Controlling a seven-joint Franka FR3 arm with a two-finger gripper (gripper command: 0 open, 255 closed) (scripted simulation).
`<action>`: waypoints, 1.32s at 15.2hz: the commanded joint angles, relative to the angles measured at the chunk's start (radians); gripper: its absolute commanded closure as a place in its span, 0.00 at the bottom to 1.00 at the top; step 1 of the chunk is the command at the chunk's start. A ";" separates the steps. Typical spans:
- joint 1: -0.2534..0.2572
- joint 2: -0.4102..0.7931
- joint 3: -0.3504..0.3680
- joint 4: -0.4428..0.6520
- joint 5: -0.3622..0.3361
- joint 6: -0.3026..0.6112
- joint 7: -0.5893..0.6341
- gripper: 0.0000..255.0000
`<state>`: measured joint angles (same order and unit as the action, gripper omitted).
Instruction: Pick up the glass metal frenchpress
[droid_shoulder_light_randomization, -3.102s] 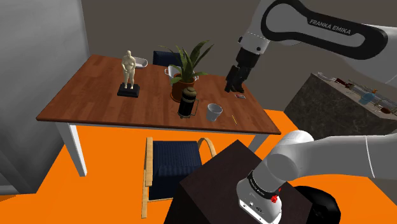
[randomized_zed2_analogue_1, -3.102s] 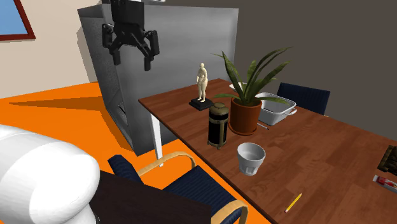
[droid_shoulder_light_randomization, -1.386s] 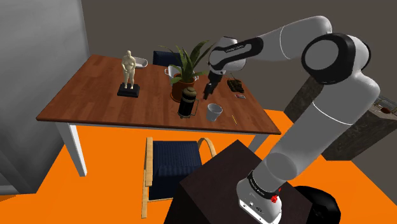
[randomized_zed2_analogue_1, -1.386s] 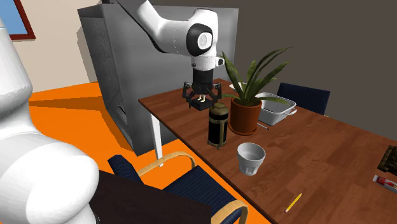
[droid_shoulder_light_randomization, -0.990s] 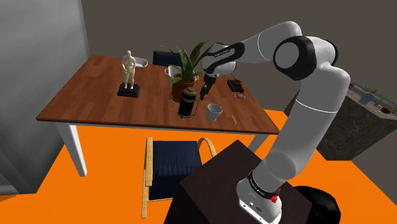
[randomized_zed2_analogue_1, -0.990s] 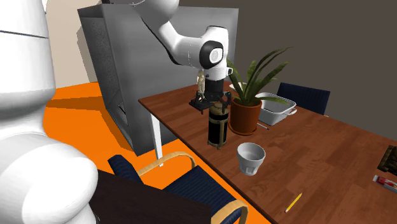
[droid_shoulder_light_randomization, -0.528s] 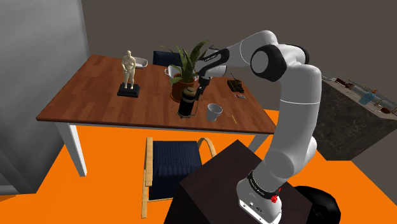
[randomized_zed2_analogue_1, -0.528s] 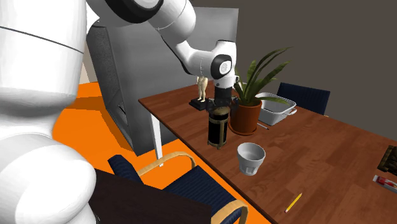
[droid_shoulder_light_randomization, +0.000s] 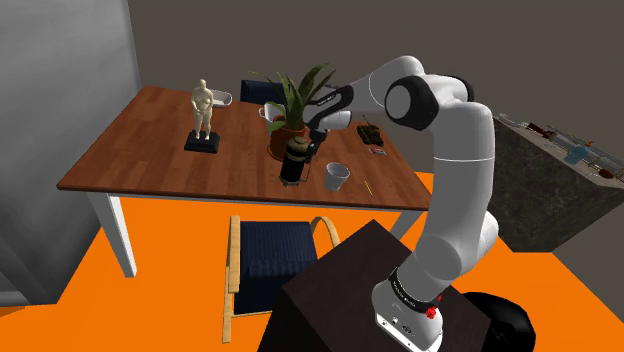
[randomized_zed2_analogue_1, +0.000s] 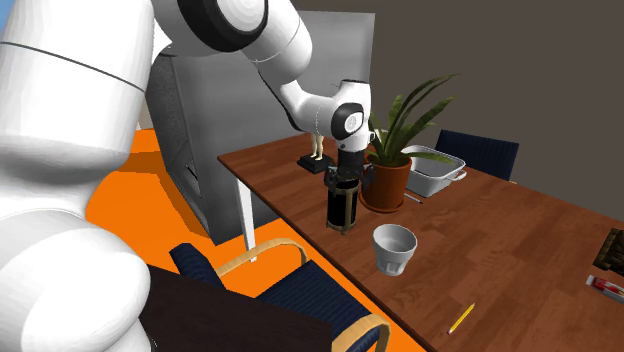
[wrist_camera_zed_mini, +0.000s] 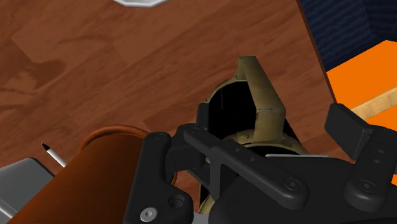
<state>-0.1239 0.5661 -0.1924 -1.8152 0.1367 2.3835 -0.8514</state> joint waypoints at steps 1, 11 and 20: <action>-0.001 0.003 0.001 -0.001 0.001 0.005 -0.001 1.00; 0.001 -0.007 -0.001 -0.002 -0.001 -0.005 0.001 1.00; 0.010 -0.084 -0.014 0.010 -0.021 -0.093 0.013 1.00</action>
<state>-0.1139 0.4892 -0.2054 -1.8121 0.1170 2.3022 -0.8397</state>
